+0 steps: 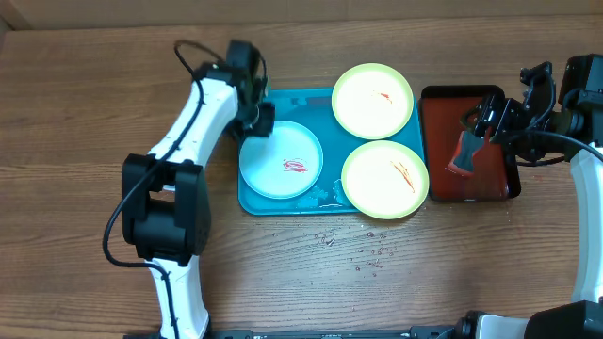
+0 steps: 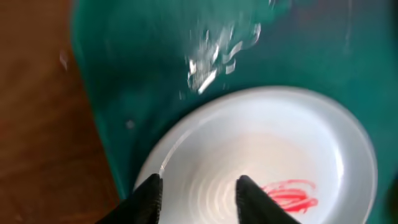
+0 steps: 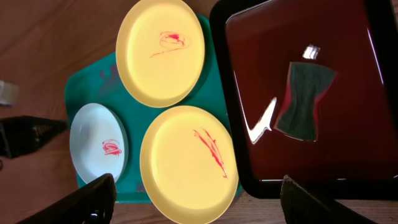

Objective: Clean dirty plates on tray and stack at the side
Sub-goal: 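Grip the white plate's left rim with the left gripper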

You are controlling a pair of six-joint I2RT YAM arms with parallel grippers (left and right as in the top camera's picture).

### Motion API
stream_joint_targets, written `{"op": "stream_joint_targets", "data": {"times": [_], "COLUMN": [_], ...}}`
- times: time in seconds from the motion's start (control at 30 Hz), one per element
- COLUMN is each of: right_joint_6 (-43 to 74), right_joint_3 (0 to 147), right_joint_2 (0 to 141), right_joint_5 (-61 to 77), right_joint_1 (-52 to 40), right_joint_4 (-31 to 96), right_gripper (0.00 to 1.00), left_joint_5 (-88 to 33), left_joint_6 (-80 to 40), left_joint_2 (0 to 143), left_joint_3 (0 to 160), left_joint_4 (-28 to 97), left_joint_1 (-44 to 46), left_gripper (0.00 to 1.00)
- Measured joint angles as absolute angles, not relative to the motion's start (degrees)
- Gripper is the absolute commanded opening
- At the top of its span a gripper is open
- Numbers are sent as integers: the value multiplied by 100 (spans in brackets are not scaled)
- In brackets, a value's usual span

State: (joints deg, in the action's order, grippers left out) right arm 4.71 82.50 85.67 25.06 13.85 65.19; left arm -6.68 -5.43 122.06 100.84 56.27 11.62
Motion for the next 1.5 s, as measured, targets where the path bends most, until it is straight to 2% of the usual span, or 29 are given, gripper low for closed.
{"op": "stream_joint_targets", "data": {"times": [0.1, 0.27, 0.47, 0.67, 0.77, 0.87, 1.07, 1.2, 1.37, 1.5], "right_joint_6": [471, 471, 471, 469, 469, 471, 469, 469, 469, 467], "right_joint_3": [8250, 8250, 8250, 8250, 8250, 8250, 8250, 8250, 8250, 8250], "right_joint_2": [8567, 8567, 8567, 8567, 8567, 8567, 8567, 8567, 8567, 8567], "right_joint_5": [2506, 2462, 2456, 2453, 2456, 2449, 2443, 2440, 2440, 2440], "right_joint_1": [1385, 1385, 1385, 1385, 1385, 1385, 1385, 1385, 1385, 1385], "right_joint_4": [6519, 6521, 6521, 6523, 6523, 6519, 6521, 6532, 6556, 6558], "right_gripper": [86, 86, 86, 87, 87, 87, 87, 87, 87, 87], "left_joint_5": [-668, -666, -674, -878, -902, -762, -613, -176, 290, 309], "left_joint_6": [180, 1319, 1863, 2008, 1697, 766, -1264, -2156, -2689, -2648], "left_joint_2": [12206, 12206, 12206, 12206, 12206, 12206, 12206, 12206, 12208, 12208], "left_joint_3": [10348, 10333, 10210, 10160, 10160, 10160, 10156, 9889, 9347, 9301], "left_joint_4": [5544, 5802, 6029, 6866, 7249, 7494, 7467, 7109, 6549, 6283], "left_joint_1": [1098, 1083, 1083, 1083, 1083, 1081, 996, 1022, 1090, 1090], "left_gripper": [54, 47, 42, 47, 50, 50, 40, 40, 40, 40]}}
